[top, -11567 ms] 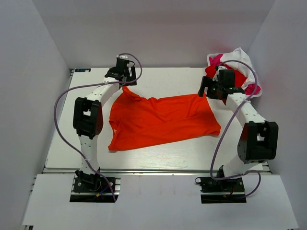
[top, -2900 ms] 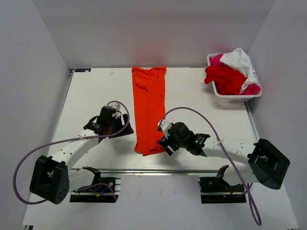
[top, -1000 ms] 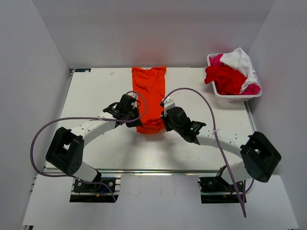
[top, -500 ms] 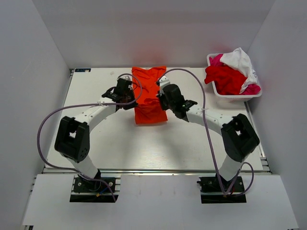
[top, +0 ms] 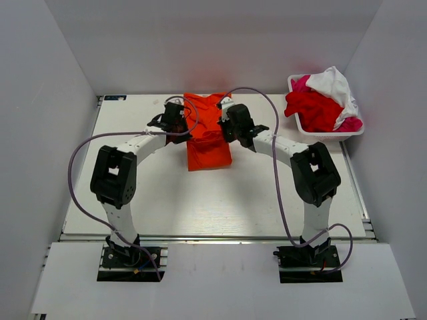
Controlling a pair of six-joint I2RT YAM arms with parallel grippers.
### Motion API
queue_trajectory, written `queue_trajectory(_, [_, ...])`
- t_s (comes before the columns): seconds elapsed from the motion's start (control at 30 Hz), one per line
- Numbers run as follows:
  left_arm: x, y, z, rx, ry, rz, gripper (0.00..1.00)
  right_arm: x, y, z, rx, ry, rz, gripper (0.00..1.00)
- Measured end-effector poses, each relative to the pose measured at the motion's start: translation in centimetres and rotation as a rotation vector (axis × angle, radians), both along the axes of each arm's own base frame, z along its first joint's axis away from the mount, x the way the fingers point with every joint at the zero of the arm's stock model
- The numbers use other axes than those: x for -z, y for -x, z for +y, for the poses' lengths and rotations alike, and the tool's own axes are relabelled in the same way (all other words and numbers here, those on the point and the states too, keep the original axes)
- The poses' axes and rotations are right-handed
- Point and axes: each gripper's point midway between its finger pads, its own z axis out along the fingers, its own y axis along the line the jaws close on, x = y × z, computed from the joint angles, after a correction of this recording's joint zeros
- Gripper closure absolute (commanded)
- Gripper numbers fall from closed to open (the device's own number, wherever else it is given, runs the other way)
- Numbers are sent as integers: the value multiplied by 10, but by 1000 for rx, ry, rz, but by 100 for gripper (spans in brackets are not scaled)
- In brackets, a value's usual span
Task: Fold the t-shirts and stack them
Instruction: Fold the folded rectangular tshirt in 1/3 of the way
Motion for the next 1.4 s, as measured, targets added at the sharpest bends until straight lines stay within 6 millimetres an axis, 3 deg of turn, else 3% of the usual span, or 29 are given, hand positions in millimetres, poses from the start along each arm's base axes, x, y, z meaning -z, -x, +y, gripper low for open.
queue_trajectory(0.27, [-6,-33,-10,22,-5,-69,100,6,-25,2,-9,-33,16,100])
queue_trajectory(0.6, [5,-42,0,-9,-36,-62,100,29,-39,5,-11,-60,89,100])
queue_trajectory(0.63, [7,-42,2,-15,-41,-60,99,31,-40,5,-12,-61,94,96])
queue_trajectory(0.67, [9,-43,4,-20,-45,-58,76,34,-41,5,-12,-63,102,88])
queue_trajectory(0.73, [13,-44,8,-24,-53,-52,50,36,-43,5,-7,-70,111,61])
queue_trajectory(0.77, [14,-45,9,-27,-55,-53,27,36,-44,5,-4,-73,114,49])
queue_trajectory(0.83, [16,-47,11,-29,-60,-50,8,30,-48,6,-1,-82,113,10])
queue_trajectory(0.87, [14,-48,13,-38,-61,-51,0,25,-50,7,-7,-84,104,10])
queue_trajectory(1.0, [2,-56,19,-65,-77,-75,0,7,-57,9,-10,-103,70,10])
queue_trajectory(1.13, [-3,-51,26,-73,-98,-74,0,-1,-44,2,-7,-106,71,10])
queue_trajectory(1.23, [-4,-34,30,-39,-105,-61,0,-5,-19,-9,-8,-112,98,10])
queue_trajectory(1.4, [1,18,31,61,-96,-28,0,0,22,-24,6,-143,173,10])
